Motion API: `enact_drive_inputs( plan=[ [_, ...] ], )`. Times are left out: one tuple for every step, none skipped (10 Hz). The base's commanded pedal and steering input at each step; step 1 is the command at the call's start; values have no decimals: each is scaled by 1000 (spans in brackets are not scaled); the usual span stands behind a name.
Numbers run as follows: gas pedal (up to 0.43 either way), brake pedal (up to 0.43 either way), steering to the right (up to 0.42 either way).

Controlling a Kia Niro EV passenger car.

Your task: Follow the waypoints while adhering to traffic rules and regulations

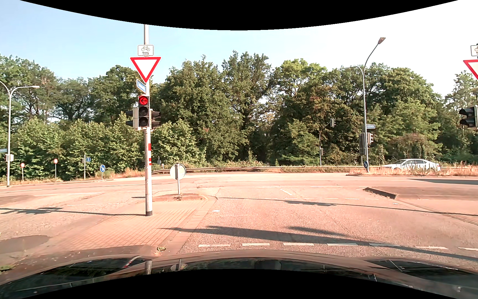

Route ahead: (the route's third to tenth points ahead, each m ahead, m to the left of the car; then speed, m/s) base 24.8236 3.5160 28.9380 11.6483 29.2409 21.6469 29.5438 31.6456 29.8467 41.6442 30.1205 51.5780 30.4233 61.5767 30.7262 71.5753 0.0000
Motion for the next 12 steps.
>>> enact_drive_inputs(
  plan=[
    [0,311,-1],
    [0,305,-1],
    [0,305,-1],
    [0,311,-1],
    [0,305,-1],
    [0,311,-1],
    [0,305,-1],
    [0,305,-1],
    [0,305,-1],
    [0,305,-1],
    [0,305,-1],
    [0,305,-1]
  ],
)
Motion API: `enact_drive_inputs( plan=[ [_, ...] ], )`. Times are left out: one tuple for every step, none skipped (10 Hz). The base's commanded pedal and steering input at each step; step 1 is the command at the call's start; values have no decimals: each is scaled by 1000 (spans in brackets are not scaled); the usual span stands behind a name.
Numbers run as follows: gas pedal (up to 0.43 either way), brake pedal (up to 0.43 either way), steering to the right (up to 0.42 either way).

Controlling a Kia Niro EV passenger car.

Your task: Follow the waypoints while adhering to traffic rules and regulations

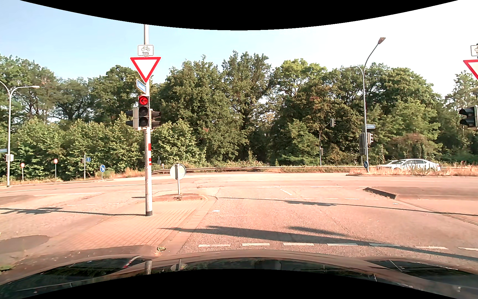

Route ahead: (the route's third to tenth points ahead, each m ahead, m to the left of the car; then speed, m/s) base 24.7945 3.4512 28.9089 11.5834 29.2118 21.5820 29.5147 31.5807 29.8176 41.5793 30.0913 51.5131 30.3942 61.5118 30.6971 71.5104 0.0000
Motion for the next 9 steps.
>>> enact_drive_inputs(
  plan=[
    [0,311,-1],
    [0,305,-1],
    [0,305,-1],
    [0,311,-1],
    [0,305,-1],
    [0,299,-1],
    [0,305,-1],
    [0,305,-1],
    [0,305,-1]
  ],
)
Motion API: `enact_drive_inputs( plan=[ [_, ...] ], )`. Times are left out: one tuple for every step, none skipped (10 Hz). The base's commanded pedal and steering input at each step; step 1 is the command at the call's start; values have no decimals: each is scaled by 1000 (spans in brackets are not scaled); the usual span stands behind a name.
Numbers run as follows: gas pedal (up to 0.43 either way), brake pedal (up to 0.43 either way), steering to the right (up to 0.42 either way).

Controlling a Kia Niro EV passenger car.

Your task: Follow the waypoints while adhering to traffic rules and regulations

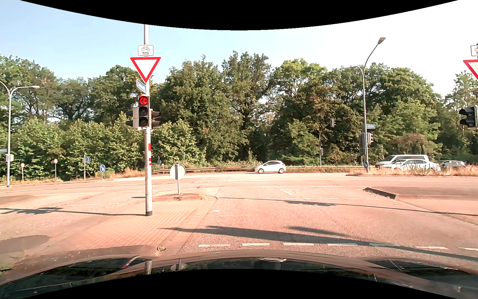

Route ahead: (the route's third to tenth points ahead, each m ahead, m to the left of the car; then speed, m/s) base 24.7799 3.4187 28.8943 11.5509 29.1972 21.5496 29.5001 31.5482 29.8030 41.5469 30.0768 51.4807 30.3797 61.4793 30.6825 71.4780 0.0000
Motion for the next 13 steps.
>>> enact_drive_inputs(
  plan=[
    [0,305,-1],
    [0,305,-1],
    [0,305,-1],
    [0,305,-1],
    [0,305,-1],
    [0,305,-1],
    [0,305,-1],
    [0,305,-1],
    [0,305,-1],
    [0,305,-1],
    [0,305,-1],
    [0,311,-1],
    [0,311,-1]
  ],
)
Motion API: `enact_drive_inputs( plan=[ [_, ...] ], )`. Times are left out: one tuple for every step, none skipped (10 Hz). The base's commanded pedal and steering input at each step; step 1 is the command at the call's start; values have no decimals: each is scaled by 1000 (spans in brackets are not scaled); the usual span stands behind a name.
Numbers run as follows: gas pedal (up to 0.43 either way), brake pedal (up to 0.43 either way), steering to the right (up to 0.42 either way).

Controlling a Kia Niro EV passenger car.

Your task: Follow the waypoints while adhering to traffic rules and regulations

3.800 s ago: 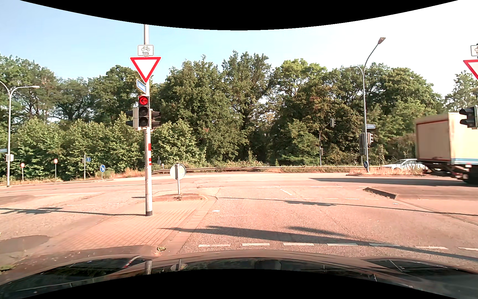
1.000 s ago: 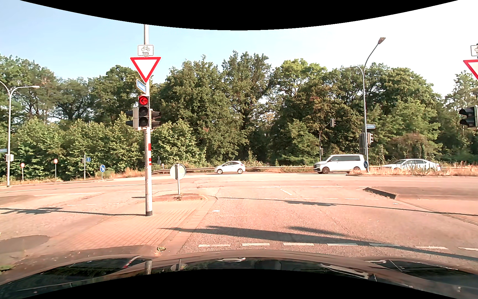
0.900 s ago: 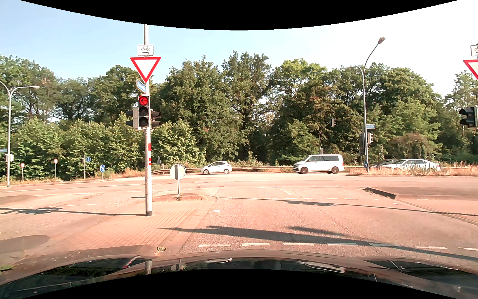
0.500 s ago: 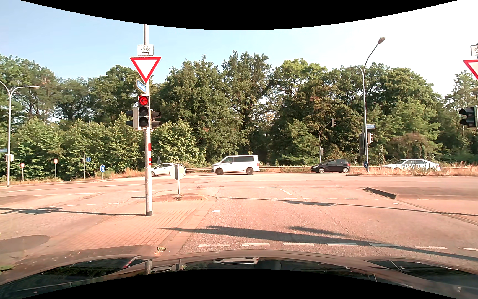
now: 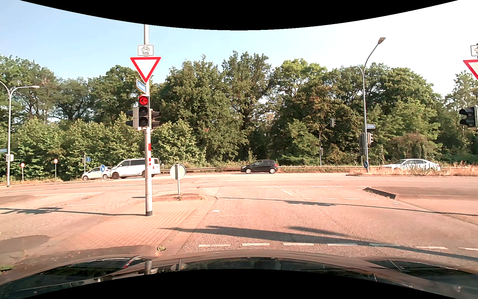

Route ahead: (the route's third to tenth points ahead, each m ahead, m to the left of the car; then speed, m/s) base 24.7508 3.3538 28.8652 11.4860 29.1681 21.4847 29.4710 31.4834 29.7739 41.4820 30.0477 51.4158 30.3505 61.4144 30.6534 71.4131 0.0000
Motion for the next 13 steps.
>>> enact_drive_inputs(
  plan=[
    [0,305,-1],
    [0,305,-1],
    [0,305,-1],
    [0,305,-1],
    [0,305,-1],
    [0,305,-1],
    [0,305,-1],
    [0,305,-1],
    [0,305,-1],
    [0,305,-1],
    [0,305,-1],
    [0,311,-1],
    [0,305,-1]
  ],
)
